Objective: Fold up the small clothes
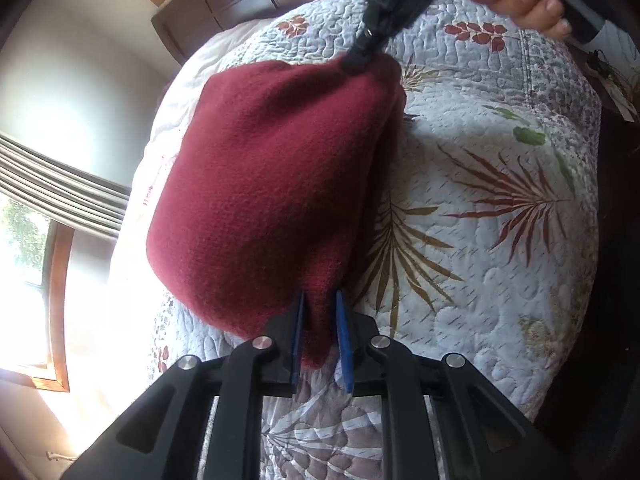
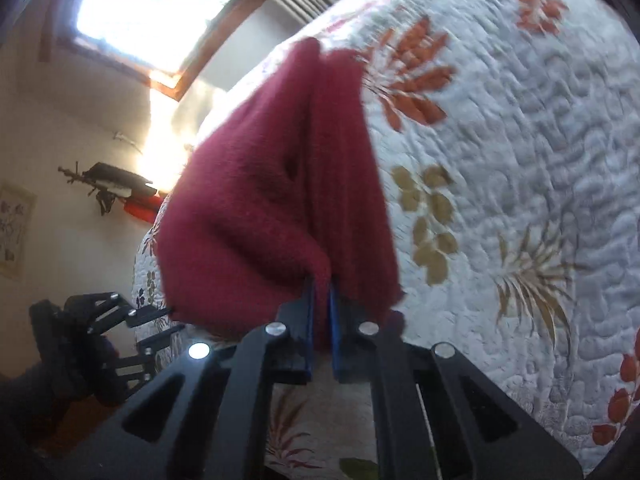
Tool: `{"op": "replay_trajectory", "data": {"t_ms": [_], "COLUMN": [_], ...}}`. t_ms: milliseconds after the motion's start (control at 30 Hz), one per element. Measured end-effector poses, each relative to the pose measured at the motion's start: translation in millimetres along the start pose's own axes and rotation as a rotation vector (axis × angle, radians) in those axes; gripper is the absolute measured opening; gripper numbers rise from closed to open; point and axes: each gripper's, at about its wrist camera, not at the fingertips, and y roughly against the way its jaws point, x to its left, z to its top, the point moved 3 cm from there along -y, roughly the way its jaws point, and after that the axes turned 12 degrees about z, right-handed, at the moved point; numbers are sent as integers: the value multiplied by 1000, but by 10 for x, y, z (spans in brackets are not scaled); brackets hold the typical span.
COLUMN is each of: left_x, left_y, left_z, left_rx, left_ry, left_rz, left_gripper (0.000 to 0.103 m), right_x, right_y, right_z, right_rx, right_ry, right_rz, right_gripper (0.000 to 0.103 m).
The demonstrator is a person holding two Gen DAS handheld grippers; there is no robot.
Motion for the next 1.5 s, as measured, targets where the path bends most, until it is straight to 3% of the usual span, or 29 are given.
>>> {"op": "replay_trajectory", "data": {"t_ms": [67, 167, 233, 267, 333, 467, 500, 567, 700, 833, 967, 1067, 1100, 1133, 1200, 1333, 1367, 1400, 1500], "left_x": [88, 302, 496, 586, 705, 711, 686, 625, 448, 382, 463, 641, 729, 813, 970, 1144, 1171, 1186, 1295], "left_y": [212, 453, 503, 488, 342, 59, -19, -151, -379, -516, -415, -208, -122, -43, 70, 131, 115, 83, 45], "left_z": [79, 230, 321, 352, 459, 597, 619, 649, 648, 647, 648, 501, 422, 331, 129, -313, -417, -531, -798], "left_rx": [-32, -96, -140, -153, -144, -114, -101, -77, -23, 4, 3, -10, -18, -24, -25, 28, 41, 61, 86], "left_ry": [72, 190, 293, 337, 381, 417, 417, 417, 431, 462, 499, 581, 624, 674, 769, 916, 959, 1006, 1122], "left_rz": [-73, -110, -122, -127, -125, -162, -174, -205, -268, -303, -345, -363, -361, -357, -343, -284, -285, -290, -312], "left_gripper": [18, 23, 46, 48, 48, 48, 48, 48, 49, 50, 51, 53, 58, 63, 67, 69, 69, 69, 69], "right_x": [-41, 169, 296, 356, 430, 367, 329, 295, 365, -250, -227, -4, 87, 159, 240, 279, 266, 235, 101], "right_y": [16, 196, 381, 444, 389, -29, -168, -356, -146, -517, -389, -49, 43, 115, 164, 52, -31, -120, -12], "right_z": [-51, 28, 230, 370, 724, 1296, 1383, 1484, 1570, 1545, 1511, 1423, 1362, 1273, 1052, 638, 565, 501, 461], "right_rx": [14, 9, -45, -66, -73, -23, 3, 50, -43, 3, -36, -77, -75, -63, -15, 97, 134, 176, 156], "right_ry": [-2, 12, 16, 15, 34, 35, 26, 26, 87, -44, -44, -4, 24, 39, 47, 48, 43, 29, -22], "right_rz": [25, 140, 193, 208, 200, 170, 149, 115, 126, 32, 58, 106, 114, 122, 137, 137, 143, 151, 154], "right_gripper": [5, 11, 19, 25, 48, 52, 52, 5, 7, 8, 11, 21, 30, 52, 68, 66, 54, 13, 8]}}
